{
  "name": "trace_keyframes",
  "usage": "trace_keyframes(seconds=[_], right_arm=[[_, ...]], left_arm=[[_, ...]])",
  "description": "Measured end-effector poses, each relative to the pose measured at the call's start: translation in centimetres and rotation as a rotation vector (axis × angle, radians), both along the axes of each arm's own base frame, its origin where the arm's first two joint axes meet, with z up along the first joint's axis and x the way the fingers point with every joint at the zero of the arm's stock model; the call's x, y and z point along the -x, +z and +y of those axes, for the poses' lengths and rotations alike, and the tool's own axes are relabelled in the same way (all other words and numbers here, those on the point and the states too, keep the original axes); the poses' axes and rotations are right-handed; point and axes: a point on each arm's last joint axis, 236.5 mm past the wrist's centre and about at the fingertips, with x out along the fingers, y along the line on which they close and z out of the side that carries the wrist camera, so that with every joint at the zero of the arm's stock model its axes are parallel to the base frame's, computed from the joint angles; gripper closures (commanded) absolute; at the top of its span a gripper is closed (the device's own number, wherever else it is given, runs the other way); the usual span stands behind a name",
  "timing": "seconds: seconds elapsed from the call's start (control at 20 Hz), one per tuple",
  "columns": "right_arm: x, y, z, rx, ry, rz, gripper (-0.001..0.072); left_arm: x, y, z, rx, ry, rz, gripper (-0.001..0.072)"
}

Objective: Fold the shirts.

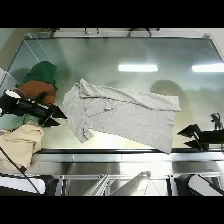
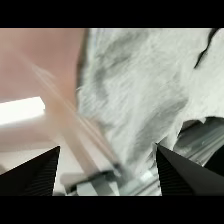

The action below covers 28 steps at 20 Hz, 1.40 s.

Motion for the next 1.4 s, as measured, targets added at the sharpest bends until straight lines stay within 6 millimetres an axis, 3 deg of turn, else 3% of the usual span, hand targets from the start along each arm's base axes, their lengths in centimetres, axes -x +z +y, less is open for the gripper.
trace_keyframes(seconds=[0.1, 0.3, 0.4, 0.45, 0.5, 0.55, 0.65, 0.7, 0.8, 0.9, 1.05, 1.15, 1.25, 1.4], right_arm=[[0.5, -0.1, 0.9, -0.018, 0.025, 0.017, 0.0015], [1.2, -0.4, 2.2, -0.056, 0.060, 0.055, 0.0015], [1.7, -0.6, 3.6, -0.092, 0.103, 0.086, 0.0018], [2.3, -0.6, 4.5, -0.120, 0.137, 0.111, 0.0063], [3.3, -0.5, 5.7, -0.159, 0.186, 0.151, 0.0243], [3.8, -0.9, 6.1, -0.159, 0.227, 0.166, 0.0369], [3.1, -1.2, 7.4, -0.175, 0.262, 0.138, 0.0469], [2.6, -1.3, 7.8, -0.176, 0.278, 0.112, 0.0636], [1.1, -1.4, 8.1, -0.167, 0.285, 0.042, 0.0689], [-0.8, -0.5, 8.4, -0.168, 0.283, -0.034, 0.0690], [-4.4, 3.8, 8.8, -0.189, 0.285, -0.193, 0.0690], [-7.4, 8.5, 8.3, -0.179, 0.282, -0.347, 0.0691], [-10.4, 14.3, 7.1, -0.148, 0.254, -0.526, 0.0691], [-13.6, 25.3, 5.1, -0.124, 0.171, -0.845, 0.0691]], left_arm=[[-1.7, -0.5, -1.2, -0.011, -0.002, -0.077, 0.0326], [-4.6, -0.8, -3.6, -0.016, -0.015, -0.218, 0.0371], [-5.0, -0.9, -4.2, -0.017, -0.034, -0.246, 0.0625], [-5.0, -0.9, -4.4, -0.012, -0.037, -0.250, 0.0678], [-4.9, -0.8, -4.5, -0.006, -0.046, -0.252, 0.0678], [-4.8, -0.7, -4.5, -0.001, -0.047, -0.249, 0.0678], [-4.4, -0.5, -4.4, 0.015, -0.053, -0.236, 0.0678], [-4.2, -0.4, -4.3, 0.023, -0.053, -0.230, 0.0679], [-4.0, 0.2, -4.3, 0.059, -0.037, -0.219, 0.0679], [-4.2, 1.4, -4.4, 0.122, -0.001, -0.221, 0.0679], [-5.2, 5.1, -5.1, 0.308, 0.076, -0.257, 0.0682], [-5.7, 8.9, -5.4, 0.451, 0.112, -0.305, 0.0686], [-6.0, 13.5, -5.3, 0.580, 0.130, -0.385, 0.0687], [-5.6, 22.6, -5.2, 0.765, 0.126, -0.573, 0.0686]])
